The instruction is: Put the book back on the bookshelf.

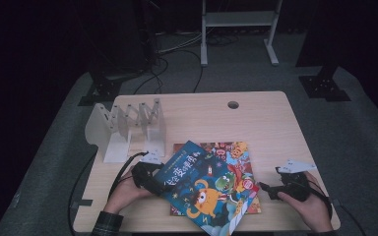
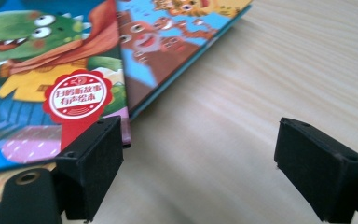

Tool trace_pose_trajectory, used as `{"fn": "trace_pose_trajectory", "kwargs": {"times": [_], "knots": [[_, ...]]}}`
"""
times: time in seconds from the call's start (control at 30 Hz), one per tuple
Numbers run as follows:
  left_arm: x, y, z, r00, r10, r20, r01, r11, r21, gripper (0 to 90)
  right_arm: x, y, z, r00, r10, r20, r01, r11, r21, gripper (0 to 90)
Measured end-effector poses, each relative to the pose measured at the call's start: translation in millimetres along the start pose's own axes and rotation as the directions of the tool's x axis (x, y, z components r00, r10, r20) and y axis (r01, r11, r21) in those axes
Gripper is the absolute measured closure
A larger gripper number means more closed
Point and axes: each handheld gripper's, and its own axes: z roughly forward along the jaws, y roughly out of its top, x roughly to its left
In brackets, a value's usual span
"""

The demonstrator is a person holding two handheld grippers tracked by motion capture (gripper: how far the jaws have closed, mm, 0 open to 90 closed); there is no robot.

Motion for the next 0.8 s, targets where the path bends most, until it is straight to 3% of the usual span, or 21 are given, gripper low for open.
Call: {"fn": "trace_pose_trajectory", "kwargs": {"times": [0.43,0.8], "knots": [[-10.2,-5.9,-3.5,1.0,0.002,0.004,-0.002,1.0,-0.003,0.0,-24.5,27.1,26.5,0.9977,0.019,0.065,-0.02,1.0,0.023,15.0],[-20.3,-11.3,-5.7,0.9995,-0.008,0.029,0.009,0.9998,-0.019,0.0,-40.6,47.8,52.7,0.9899,0.056,0.13,-0.058,0.998,0.006,22.7]]}}
